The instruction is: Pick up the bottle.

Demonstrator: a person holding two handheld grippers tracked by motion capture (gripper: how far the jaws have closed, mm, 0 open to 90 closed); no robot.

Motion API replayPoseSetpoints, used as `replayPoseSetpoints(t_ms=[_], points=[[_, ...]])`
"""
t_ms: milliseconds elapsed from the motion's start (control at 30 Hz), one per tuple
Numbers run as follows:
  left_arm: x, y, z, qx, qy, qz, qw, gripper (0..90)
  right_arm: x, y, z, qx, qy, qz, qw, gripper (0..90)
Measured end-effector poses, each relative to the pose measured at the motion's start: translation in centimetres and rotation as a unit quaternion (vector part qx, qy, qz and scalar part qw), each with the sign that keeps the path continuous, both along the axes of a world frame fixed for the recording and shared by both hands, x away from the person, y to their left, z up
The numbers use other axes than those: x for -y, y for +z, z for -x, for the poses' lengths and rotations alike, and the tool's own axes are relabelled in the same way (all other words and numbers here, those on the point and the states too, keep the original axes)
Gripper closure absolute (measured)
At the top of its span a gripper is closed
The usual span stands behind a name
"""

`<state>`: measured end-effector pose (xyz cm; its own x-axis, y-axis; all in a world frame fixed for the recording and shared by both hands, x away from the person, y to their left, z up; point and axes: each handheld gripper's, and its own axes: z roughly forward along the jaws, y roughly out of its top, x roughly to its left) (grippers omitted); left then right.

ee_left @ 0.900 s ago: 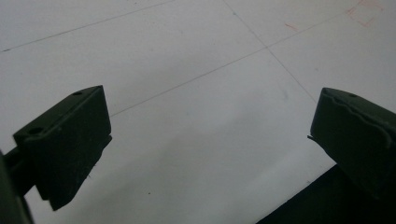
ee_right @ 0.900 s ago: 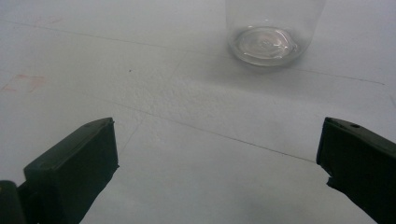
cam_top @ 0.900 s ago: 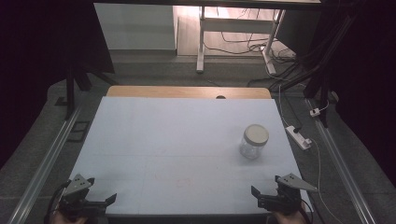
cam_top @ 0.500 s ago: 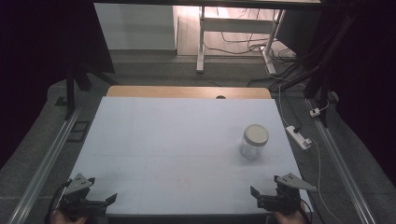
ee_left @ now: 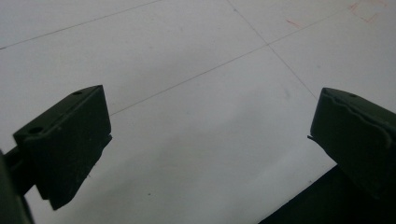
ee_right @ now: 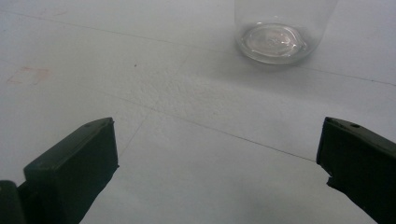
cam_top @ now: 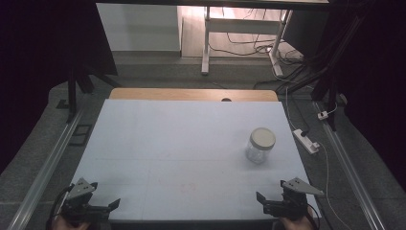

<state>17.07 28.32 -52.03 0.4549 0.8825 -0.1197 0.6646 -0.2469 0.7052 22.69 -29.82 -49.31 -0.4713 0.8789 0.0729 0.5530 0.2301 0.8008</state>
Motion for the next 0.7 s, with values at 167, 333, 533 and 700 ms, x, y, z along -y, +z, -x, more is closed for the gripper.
replayPoseSetpoints(t_ms=[167,333,533,700], points=[[0.0,0.0,0.0,-0.002,-0.002,0.001,1.0,0.0,-0.1,0.0,0.0,0.001,0.006,0.005,1.0,0.0],[0.0,0.0,0.0,-0.002,-0.003,0.002,1.0,0.0,-0.2,0.6,-0.3,0.016,0.005,0.001,0.9999,0.0],[-0.1,0.0,0.0,-0.002,-0.005,0.004,1.0,0.0,-0.3,0.7,-0.7,0.021,0.011,-0.004,0.9997,0.0],[-0.1,0.0,0.0,-0.002,-0.005,0.007,1.0,0.0,-0.4,1.0,-1.0,0.043,0.013,-0.001,0.999,0.0]])
